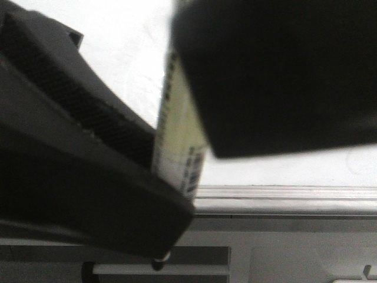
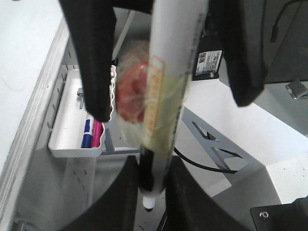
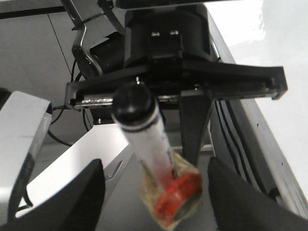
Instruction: Write number 9 on whiteboard
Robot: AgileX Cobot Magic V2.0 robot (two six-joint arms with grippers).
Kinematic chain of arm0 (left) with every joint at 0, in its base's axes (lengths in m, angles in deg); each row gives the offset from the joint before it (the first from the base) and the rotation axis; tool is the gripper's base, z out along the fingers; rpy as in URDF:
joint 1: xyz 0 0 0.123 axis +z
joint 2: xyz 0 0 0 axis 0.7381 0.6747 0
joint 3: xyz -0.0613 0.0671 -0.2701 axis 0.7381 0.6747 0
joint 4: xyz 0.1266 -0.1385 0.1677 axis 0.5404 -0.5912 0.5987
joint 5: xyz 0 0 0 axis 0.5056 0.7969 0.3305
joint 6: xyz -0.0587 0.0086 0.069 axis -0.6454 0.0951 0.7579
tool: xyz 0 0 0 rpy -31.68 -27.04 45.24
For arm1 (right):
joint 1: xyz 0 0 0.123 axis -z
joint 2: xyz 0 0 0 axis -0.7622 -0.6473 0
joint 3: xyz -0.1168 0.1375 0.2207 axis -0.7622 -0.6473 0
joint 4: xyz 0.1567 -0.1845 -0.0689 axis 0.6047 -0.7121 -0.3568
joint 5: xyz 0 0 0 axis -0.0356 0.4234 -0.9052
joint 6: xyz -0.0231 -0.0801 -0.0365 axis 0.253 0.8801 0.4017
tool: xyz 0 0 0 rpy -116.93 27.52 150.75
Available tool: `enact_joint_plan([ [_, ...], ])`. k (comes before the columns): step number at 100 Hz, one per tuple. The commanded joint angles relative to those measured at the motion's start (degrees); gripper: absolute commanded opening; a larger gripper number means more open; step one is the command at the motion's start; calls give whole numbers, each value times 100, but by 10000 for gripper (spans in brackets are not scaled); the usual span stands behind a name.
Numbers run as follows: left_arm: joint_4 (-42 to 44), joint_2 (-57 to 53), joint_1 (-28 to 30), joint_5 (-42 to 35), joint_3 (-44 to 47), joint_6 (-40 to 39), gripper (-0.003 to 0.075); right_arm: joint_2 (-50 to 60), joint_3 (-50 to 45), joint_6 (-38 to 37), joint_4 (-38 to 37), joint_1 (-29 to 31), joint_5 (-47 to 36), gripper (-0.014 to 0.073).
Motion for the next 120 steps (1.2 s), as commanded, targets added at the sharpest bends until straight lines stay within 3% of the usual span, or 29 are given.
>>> enact_joint_plan([
  [1,-377,-118,-1,217,-124,7,-20,-100,165,397,822,-173,-79,408],
  [23,-377,-118,-1,251,-124,7,-20,-277,165,410,952,-271,-364,372],
  [50,-416,-118,-1,239,-124,7,-20,-277,165,410,1207,-271,-461,-70],
  [67,-758,-131,-1,75,-124,-27,14,-265,165,396,1274,-271,-506,-59],
  [86,-1144,-316,105,53,-124,-412,334,-55,414,396,1031,-271,-1356,-59],
  [93,-1062,-517,253,64,-124,-772,412,108,667,260,790,-271,-1910,-59],
  [103,-780,-953,519,73,-124,-1217,428,245,1078,-58,154,-271,-2174,-59],
  [120,-563,-1748,1090,-235,-113,-1813,427,269,1496,-254,-1614,-378,-2075,-59],
])
